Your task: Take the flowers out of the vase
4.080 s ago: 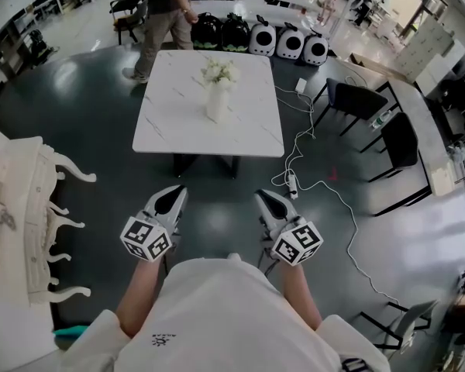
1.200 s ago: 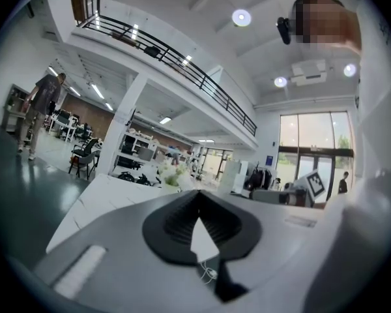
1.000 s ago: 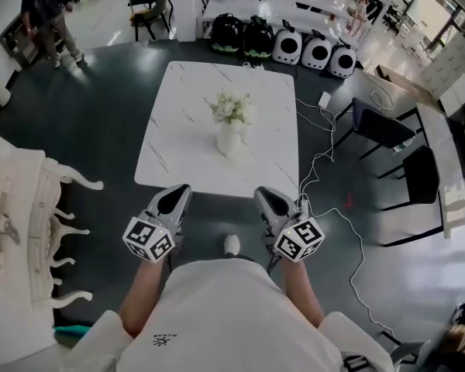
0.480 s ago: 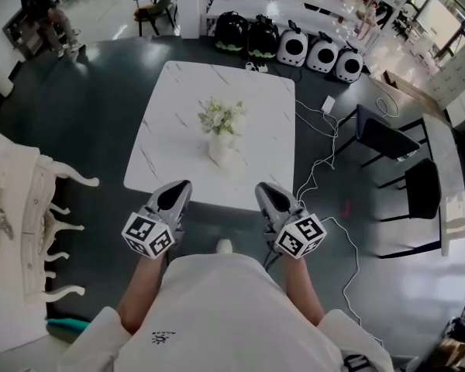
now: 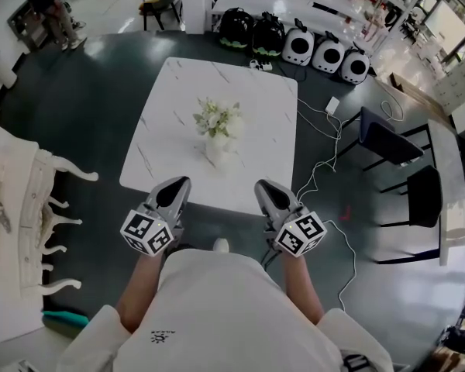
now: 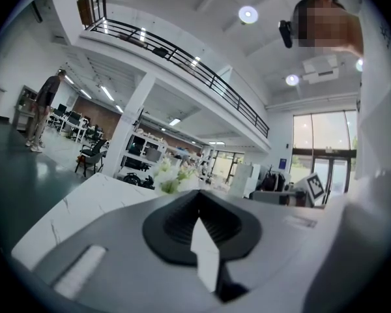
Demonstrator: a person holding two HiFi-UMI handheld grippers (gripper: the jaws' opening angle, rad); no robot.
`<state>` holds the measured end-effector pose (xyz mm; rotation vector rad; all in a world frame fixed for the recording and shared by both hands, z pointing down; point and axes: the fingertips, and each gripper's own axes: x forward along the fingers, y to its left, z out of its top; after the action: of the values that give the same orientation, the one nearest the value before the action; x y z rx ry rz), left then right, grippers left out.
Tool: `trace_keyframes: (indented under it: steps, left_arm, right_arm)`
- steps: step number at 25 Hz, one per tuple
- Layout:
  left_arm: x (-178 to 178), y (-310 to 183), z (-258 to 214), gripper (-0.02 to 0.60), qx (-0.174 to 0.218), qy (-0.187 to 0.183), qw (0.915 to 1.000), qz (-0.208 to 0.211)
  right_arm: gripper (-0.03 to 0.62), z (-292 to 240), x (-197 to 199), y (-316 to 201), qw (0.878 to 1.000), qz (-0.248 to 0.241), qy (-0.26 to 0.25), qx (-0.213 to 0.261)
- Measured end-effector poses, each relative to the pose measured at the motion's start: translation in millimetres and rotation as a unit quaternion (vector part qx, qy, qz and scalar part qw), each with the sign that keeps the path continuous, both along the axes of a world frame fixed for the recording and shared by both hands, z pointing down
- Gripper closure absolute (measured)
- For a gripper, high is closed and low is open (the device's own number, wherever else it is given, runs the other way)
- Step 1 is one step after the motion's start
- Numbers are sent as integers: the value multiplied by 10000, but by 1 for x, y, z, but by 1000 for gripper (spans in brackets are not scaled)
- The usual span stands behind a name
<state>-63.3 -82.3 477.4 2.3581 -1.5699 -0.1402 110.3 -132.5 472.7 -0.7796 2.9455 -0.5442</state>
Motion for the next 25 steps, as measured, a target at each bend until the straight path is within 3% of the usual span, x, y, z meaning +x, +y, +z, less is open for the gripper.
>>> trace_keyframes:
  steps: [12,25]
  left_arm:
    - [-1,3,-4,592,-30,-92,9999,-28]
    - [-17,-23,-10,592,53,-169,9996,226]
  right_arm:
    - [568,3,2,5,10000,-8,-12,-3]
    - [568,-4,-16,-6,9996,251,-118,34]
